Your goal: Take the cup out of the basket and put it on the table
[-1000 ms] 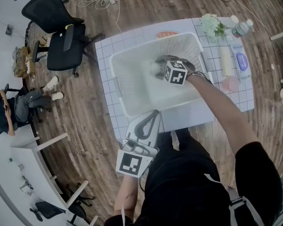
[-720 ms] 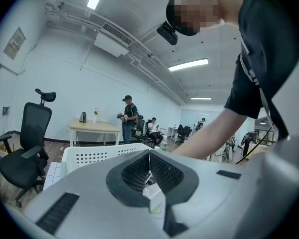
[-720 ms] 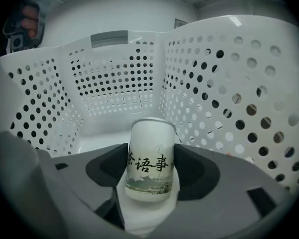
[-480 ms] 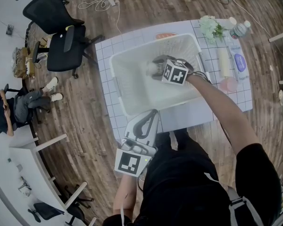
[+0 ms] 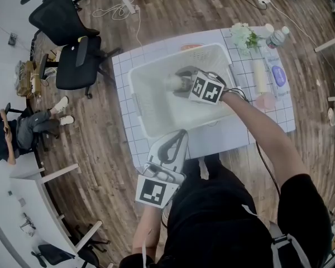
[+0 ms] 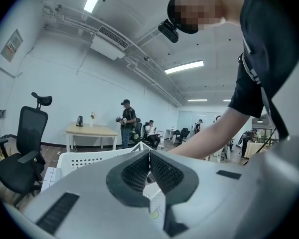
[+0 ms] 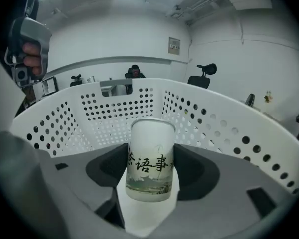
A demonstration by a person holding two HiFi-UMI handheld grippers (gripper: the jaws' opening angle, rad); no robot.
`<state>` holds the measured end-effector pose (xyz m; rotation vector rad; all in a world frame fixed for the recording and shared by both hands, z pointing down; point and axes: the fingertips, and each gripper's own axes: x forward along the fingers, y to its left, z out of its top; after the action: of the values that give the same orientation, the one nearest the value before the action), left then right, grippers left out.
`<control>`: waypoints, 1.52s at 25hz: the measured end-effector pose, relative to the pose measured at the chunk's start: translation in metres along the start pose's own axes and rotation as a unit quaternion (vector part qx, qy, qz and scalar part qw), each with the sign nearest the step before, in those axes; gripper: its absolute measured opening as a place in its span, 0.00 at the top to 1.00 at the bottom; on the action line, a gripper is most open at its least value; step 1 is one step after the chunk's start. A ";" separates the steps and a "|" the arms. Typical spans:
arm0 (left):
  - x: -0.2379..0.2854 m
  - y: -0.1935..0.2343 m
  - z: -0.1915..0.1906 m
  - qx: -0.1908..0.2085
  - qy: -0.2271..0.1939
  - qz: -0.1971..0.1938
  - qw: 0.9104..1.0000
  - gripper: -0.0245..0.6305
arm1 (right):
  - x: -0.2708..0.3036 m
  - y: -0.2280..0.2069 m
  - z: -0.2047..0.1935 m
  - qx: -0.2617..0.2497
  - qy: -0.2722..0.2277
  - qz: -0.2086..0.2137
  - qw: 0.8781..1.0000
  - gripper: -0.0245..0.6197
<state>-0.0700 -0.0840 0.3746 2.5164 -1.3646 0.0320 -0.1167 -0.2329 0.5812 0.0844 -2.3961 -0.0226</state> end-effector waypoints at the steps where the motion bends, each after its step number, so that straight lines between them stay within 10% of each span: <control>1: 0.000 -0.001 0.001 0.001 -0.001 -0.001 1.000 0.95 | -0.005 -0.001 0.004 0.005 -0.008 -0.004 1.000 0.50; 38: -0.018 -0.037 0.013 0.040 -0.027 -0.009 0.999 0.95 | -0.203 0.051 0.118 0.081 -0.261 -0.143 0.951 0.51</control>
<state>-0.0510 -0.0539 0.3512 2.6127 -1.3874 0.0164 -0.0506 -0.1694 0.3590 0.5666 -2.8879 0.0182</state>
